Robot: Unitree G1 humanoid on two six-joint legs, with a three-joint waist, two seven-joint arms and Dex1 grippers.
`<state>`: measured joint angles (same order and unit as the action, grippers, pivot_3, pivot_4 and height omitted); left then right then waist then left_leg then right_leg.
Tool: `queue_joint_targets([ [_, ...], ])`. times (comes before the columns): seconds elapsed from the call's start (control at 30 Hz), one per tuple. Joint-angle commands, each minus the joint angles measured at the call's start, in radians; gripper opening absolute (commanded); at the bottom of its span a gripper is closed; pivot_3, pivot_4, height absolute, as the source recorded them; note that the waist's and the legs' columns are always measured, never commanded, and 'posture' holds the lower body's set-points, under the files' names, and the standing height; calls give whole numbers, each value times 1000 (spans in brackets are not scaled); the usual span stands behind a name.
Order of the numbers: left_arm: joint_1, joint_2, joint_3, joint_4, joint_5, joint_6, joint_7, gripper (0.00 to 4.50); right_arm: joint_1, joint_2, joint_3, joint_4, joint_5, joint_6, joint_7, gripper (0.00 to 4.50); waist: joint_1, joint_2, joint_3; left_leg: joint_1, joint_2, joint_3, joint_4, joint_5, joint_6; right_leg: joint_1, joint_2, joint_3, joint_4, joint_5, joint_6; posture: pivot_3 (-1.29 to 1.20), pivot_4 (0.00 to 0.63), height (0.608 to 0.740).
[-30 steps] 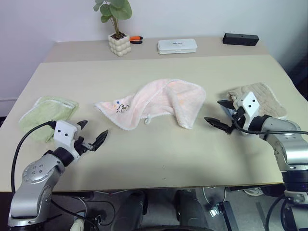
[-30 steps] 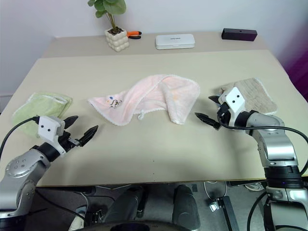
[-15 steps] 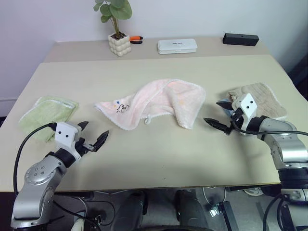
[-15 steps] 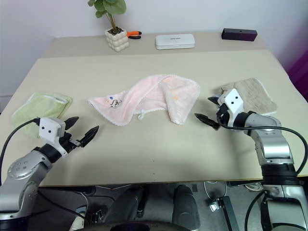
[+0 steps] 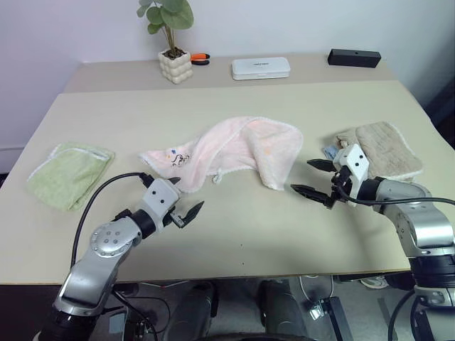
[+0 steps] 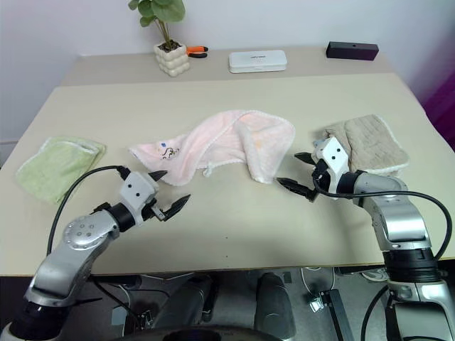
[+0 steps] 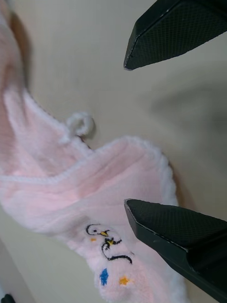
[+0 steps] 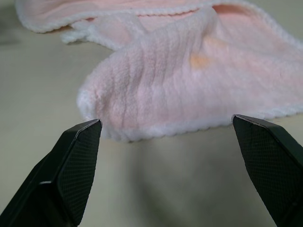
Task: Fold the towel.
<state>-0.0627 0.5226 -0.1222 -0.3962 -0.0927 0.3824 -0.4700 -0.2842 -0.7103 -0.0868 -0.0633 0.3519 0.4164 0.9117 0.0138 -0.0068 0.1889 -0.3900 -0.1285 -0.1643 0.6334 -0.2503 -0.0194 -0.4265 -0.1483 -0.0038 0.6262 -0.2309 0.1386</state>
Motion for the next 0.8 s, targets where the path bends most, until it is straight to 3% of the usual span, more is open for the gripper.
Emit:
queue_joint_targets([
  [0.03,-61,-8,-45,63,73,-53,8,4453,-7,23,-2,-93,12,18,-44,4500,0,0,0,0,0,0,0,0,0,0,0,0,0,0,0,0,150,740],
  [0.37,-189,22,-101,240,169,-33,-45,4453,46,37,-30,-200,24,60,-122,4500,-1,0,0,0,0,0,1,0,0,0,0,0,1,0,0,0,150,740],
  [0.47,-187,29,-100,245,174,-45,-61,3160,57,40,-34,-214,26,60,-136,4500,-4,0,0,0,0,0,1,0,0,0,0,0,1,0,0,0,150,740],
  [0.67,-177,50,-72,235,179,-54,-69,167,39,56,-16,-218,27,55,-160,4500,-3,0,0,1,0,0,1,1,-1,0,0,0,3,0,0,0,150,740],
  [0.8,-162,72,-34,221,188,-55,-51,33,11,64,-4,-200,19,43,-157,4500,-4,0,0,1,0,0,1,1,-1,0,0,0,2,0,0,0,150,740],
])
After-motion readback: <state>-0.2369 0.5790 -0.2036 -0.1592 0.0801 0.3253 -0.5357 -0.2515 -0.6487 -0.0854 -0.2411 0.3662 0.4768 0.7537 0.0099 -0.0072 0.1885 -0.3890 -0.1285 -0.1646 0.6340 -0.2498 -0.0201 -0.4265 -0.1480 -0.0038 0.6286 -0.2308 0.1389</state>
